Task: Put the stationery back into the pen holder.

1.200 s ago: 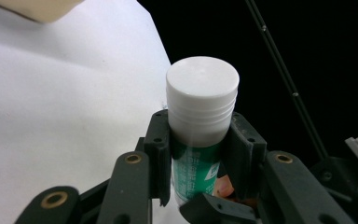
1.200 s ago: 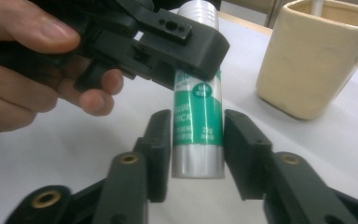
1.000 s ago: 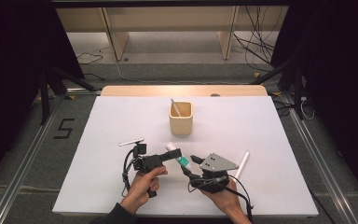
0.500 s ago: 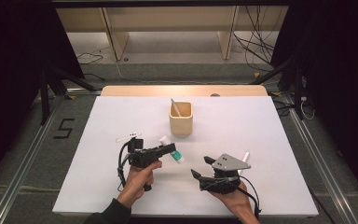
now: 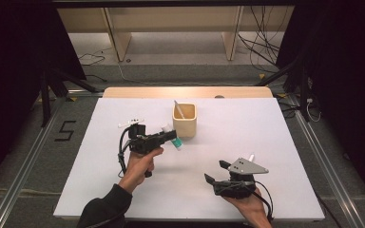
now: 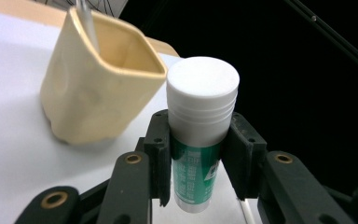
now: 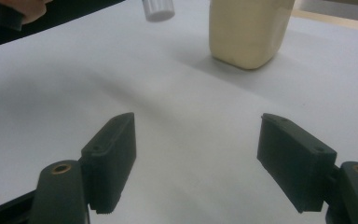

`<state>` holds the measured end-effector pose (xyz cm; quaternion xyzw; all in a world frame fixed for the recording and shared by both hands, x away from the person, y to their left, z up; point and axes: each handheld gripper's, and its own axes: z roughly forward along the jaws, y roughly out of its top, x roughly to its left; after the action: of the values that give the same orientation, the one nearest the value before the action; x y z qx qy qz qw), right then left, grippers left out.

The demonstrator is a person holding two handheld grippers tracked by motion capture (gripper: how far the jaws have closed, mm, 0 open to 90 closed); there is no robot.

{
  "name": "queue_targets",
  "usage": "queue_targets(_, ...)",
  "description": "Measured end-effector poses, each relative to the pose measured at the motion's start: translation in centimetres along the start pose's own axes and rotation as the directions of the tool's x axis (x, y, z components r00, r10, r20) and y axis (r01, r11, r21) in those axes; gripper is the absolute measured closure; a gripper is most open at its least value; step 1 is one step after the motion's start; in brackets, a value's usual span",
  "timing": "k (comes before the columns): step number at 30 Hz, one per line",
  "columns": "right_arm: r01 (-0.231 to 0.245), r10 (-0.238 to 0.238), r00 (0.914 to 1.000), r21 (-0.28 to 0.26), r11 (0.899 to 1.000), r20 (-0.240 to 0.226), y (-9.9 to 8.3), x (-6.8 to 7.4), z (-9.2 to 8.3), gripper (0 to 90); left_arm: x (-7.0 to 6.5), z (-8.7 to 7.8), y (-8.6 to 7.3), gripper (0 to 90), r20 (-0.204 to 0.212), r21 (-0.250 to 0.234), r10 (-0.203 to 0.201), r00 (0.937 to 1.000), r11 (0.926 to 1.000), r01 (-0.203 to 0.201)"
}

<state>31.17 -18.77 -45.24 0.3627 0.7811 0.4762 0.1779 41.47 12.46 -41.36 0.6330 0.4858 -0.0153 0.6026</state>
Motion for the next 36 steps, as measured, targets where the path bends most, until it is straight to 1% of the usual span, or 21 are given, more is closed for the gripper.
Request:
queue_targets(6, -0.015, 0.015, 0.9999, -0.007, 1.0, 0.003, -0.4, -0.3, -0.6, 27.3, -0.5, 0.6, 2.0, 65.0, -0.019, -0.015, 0.049, 0.9986, 0.9987, -0.05)
queue_targets(11, -0.018, 0.018, 0.9998, -0.005, 1.0, 0.003, -0.7, -0.4, -0.9, 26.0, -0.6, 1.2, 3.3, 65.0, -0.041, -0.022, 0.068, 0.9968, 0.9974, -0.069)
queue_targets(17, -0.025, 0.025, 0.9997, -0.003, 1.0, 0.002, -1.0, -0.5, -1.2, 25.1, -0.5, 2.1, 4.4, 65.0, -0.062, -0.034, 0.075, 0.9952, 0.9964, -0.077)
queue_targets(19, -0.026, 0.026, 0.9997, -0.001, 1.0, 0.0, -1.1, -0.5, -1.3, 25.1, -0.4, 2.5, 4.8, 65.0, -0.073, -0.031, 0.084, 0.9938, 0.9958, -0.086)
queue_targets(29, -0.034, 0.034, 0.9994, -0.003, 0.999, -0.002, -1.3, -0.5, -1.5, 25.1, -0.1, 3.9, 6.9, 65.0, -0.111, -0.058, 0.078, 0.9907, 0.9947, -0.085)
queue_targets(32, -0.032, 0.032, 0.9995, 0.001, 0.999, -0.006, -1.3, -0.5, -1.5, 24.8, -0.1, 4.3, 7.3, 65.0, -0.126, -0.062, 0.086, 0.9883, 0.9936, -0.094)
queue_targets(34, -0.032, 0.032, 0.9995, 0.0, 0.999, -0.007, -1.3, -0.4, -1.5, 24.8, 0.0, 4.6, 7.5, 65.0, -0.148, -0.063, 0.102, 0.9837, 0.9917, -0.112)
queue_targets(36, -0.031, 0.03, 0.9995, -0.001, 1.0, -0.009, -1.3, -0.4, -1.5, 24.6, 0.2, 4.9, 7.7, 65.0, -0.16, -0.062, 0.101, 0.9819, 0.9917, -0.112)
